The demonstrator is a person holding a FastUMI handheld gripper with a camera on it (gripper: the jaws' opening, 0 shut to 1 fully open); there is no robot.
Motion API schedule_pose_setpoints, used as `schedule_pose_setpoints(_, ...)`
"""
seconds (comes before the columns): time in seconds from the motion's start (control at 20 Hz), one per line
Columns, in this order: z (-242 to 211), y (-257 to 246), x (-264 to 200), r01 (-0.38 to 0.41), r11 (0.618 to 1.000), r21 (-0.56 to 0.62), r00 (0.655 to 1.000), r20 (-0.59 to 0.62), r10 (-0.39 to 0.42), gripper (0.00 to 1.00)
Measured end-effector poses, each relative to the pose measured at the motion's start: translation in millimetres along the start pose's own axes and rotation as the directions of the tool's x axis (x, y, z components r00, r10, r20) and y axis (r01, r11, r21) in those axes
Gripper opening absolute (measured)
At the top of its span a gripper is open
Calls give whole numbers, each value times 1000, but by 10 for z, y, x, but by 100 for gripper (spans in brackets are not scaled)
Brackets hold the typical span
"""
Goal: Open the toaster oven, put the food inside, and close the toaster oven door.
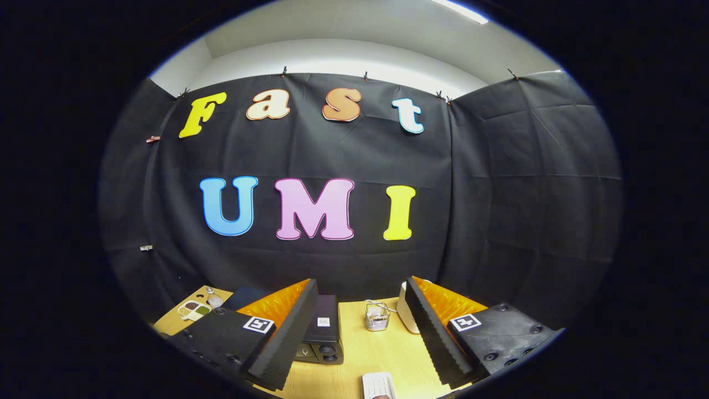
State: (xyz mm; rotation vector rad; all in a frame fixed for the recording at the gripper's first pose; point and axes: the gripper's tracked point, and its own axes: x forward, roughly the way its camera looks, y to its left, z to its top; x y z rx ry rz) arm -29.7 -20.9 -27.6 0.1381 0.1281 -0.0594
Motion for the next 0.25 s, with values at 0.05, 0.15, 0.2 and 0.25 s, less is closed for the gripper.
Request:
schedule_pose_setpoints(0.05, 6, -2, 4, 1, 1000, 1, 1000, 0, -1, 99)
schedule_pose_setpoints(0.15, 16, 1, 7, 2, 1000, -7, 1000, 2, -2, 99)
schedule_pose_setpoints(0.2, 19, 1, 5, 4, 1000, -14, 1000, 2, -4, 99)
schedule_pose_setpoints(0.25, 16, 8, 7, 4, 1000, -18, 1000, 2, -4, 99)
